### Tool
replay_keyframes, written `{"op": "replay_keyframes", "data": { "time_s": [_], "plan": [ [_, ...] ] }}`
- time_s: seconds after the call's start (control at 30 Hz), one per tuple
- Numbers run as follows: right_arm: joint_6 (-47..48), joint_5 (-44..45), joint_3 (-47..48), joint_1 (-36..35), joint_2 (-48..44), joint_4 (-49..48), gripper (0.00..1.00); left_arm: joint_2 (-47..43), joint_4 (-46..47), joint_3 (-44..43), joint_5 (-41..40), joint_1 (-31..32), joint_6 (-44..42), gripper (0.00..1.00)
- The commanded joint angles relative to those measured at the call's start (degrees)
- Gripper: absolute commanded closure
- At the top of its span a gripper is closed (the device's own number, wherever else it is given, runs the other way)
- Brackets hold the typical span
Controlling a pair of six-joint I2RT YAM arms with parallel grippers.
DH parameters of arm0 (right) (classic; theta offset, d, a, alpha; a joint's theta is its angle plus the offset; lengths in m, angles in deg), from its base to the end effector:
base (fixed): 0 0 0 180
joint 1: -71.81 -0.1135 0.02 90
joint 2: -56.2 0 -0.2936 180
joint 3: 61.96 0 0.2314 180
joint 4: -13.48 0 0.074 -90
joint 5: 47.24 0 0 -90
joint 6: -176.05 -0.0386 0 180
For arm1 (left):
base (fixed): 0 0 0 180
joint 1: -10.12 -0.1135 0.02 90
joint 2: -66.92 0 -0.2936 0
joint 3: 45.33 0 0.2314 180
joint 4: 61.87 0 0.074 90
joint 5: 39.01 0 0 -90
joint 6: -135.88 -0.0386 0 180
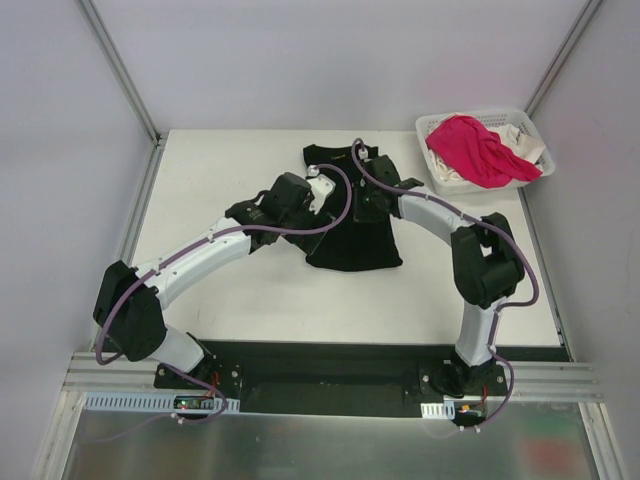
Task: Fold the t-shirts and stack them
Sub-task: Fold the folded rectangular tshirt in 1/3 of the way
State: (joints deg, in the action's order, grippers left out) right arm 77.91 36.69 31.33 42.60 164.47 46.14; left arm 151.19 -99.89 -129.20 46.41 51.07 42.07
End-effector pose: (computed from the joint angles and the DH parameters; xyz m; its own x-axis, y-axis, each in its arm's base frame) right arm 0.3570 0.2043 0.2494 -0.7160 -0.2390 -0.6559 -0.4506 0.8758 0.1728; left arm 0.2363 -0.2010 0.3341 -0.4280 0.4591 -0.7784 0.6359 0.7651 0.1016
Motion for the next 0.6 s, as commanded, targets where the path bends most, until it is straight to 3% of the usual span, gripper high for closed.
{"op": "replay_keyframes", "data": {
  "time_s": [0.0,0.4,0.57],
  "plan": [
    [1.0,0.0,7.5,1.5,3.4,0.0,0.99,0.9,0.8,-0.4,0.7,0.4,0.4,0.09],
    [0.8,-0.8,15.6,3.5,10.2,2.5,0.97,3.6,0.7,-1.8,2.1,0.4,-0.1,0.09],
    [0.5,-0.4,14.9,4.0,10.7,2.5,0.74,4.1,0.7,-2.1,2.6,0.3,-0.1,0.09]
  ]
}}
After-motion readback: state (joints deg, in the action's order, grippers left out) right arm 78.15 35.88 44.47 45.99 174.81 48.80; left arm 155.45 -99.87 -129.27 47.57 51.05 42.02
